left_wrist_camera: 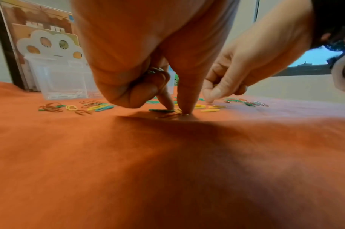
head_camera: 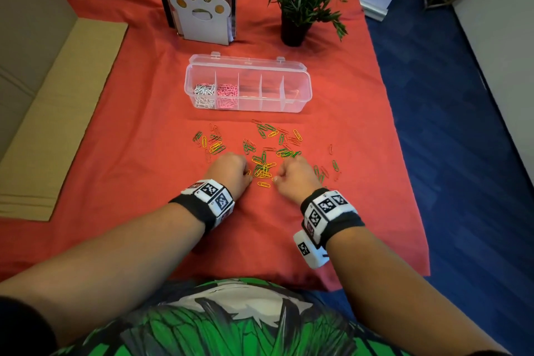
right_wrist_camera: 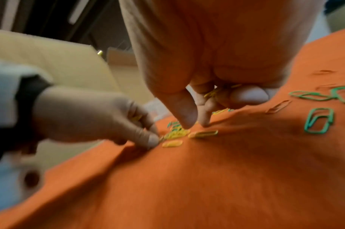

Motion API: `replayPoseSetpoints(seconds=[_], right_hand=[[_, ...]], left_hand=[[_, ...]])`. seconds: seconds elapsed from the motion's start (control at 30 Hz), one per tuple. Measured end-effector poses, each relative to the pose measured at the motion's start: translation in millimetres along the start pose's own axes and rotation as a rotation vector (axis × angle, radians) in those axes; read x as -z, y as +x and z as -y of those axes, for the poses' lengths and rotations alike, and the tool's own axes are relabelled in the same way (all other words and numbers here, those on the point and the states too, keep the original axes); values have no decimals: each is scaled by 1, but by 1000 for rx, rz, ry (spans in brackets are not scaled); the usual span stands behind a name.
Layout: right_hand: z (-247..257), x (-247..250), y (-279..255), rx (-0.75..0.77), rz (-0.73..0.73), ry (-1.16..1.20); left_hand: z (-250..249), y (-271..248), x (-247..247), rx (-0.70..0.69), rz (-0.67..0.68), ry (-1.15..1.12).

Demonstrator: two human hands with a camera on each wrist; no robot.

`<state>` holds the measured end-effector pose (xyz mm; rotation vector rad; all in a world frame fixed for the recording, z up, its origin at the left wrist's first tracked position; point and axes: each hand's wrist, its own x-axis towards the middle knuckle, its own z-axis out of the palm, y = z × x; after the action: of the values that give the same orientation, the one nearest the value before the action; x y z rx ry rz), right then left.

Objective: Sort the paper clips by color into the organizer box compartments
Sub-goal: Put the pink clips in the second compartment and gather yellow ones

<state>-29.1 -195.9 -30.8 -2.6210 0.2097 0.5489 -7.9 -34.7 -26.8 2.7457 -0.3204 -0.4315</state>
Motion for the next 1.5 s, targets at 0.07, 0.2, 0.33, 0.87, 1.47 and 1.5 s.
replayPoseSetpoints(seconds=[0.07,0.2,0.33,0.87,1.47,1.5], right_hand=[[1,-10,-1,35,-10,-90],[4,-17,-5,78,-21,-191],[6,-19,-8,91,-2,-239],[12,-18,-15,57,0,-177],[10,30,11,-371,236,1666],[13,28,12,-370,231,1632]], left_hand=[[-1,0,0,-6,10,11],[-1,1,-1,-5,84,57],[-1,0,-4,-49,117,126],[6,0,-8,-106,97,-7],[48,2,48,575,285,-1704],[49,4,46,601,242,-1621]])
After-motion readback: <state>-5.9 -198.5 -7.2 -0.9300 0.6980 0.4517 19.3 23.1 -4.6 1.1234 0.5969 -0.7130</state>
